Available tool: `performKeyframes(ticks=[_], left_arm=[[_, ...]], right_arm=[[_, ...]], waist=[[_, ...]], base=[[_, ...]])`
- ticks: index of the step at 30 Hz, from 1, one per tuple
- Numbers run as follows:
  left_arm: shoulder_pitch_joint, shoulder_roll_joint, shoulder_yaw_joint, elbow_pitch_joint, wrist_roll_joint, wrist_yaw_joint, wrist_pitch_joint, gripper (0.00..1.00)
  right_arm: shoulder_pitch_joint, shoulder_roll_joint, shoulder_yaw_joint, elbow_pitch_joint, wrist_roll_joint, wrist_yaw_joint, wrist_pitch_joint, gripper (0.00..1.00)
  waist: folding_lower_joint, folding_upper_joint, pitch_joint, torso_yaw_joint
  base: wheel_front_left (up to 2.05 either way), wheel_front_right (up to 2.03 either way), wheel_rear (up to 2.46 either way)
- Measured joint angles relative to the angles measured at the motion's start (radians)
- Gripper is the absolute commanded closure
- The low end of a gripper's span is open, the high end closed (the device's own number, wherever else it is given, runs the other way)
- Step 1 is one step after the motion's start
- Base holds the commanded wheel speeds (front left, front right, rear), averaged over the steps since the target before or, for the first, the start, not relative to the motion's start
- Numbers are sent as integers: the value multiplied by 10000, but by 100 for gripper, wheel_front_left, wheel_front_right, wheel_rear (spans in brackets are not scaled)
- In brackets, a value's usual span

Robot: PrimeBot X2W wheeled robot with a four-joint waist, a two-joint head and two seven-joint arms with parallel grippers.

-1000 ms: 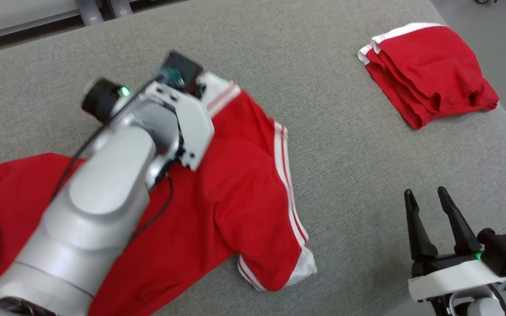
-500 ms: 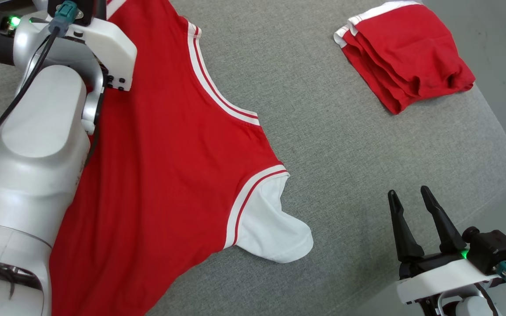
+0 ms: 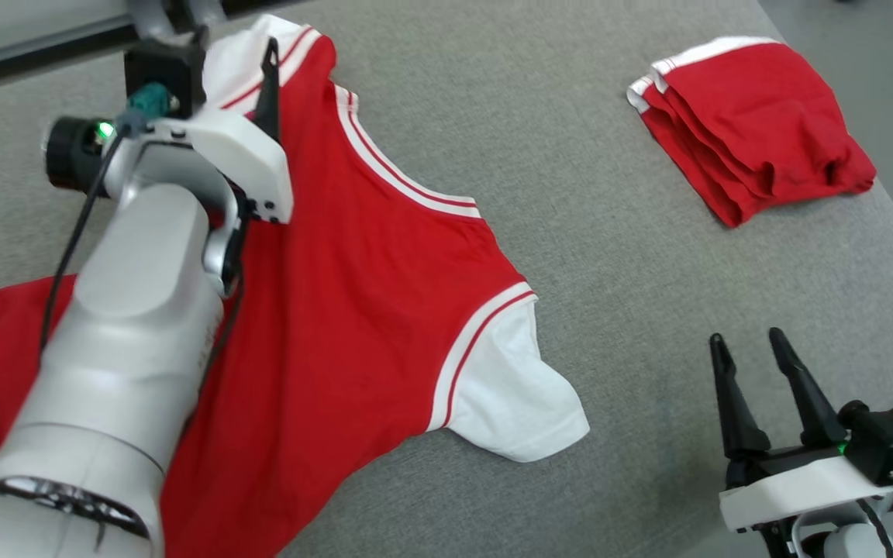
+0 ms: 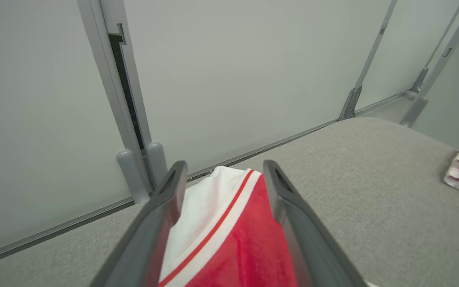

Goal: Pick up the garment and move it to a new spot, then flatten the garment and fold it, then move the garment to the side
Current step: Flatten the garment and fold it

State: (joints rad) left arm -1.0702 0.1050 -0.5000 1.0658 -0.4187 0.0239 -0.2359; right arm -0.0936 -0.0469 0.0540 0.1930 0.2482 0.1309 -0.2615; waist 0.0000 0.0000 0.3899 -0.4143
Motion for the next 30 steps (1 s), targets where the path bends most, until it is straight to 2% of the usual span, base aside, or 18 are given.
performKeyframes(ticks=[5,13,16,20,23,30], left_arm=[[1616,-167,686,-1335,-558,19,-245,0],[6840,155,1929,-6061,31,926,-272,0],[8580,109,2433,-7496,274,1087,-278,0],[10616,-42,2972,-8575,704,1078,-276,0],[11731,-153,3254,-8972,1014,897,-280,0],[13142,-355,3960,-9375,1463,368,-280,0]], right_arm=[[290,0,-531,-6,-290,0,0,0],[1179,8,-1323,-111,-932,0,0,0],[1453,-2,-1638,-161,-1129,0,-2,0],[1860,-4,-1921,-161,-1321,0,-2,0],[2091,-6,-1977,-163,-1360,0,0,0],[2339,-6,-1716,-10,-1317,0,-2,0]], waist=[[0,0,-650,526],[0,0,-1957,1651],[0,0,-2401,2141],[0,0,-3023,2746],[0,0,-3403,3193],[0,0,-4064,3977]], base=[[0,0,0],[0,0,0],[0,0,0],[0,0,0],[0,0,0],[0,0,0]])
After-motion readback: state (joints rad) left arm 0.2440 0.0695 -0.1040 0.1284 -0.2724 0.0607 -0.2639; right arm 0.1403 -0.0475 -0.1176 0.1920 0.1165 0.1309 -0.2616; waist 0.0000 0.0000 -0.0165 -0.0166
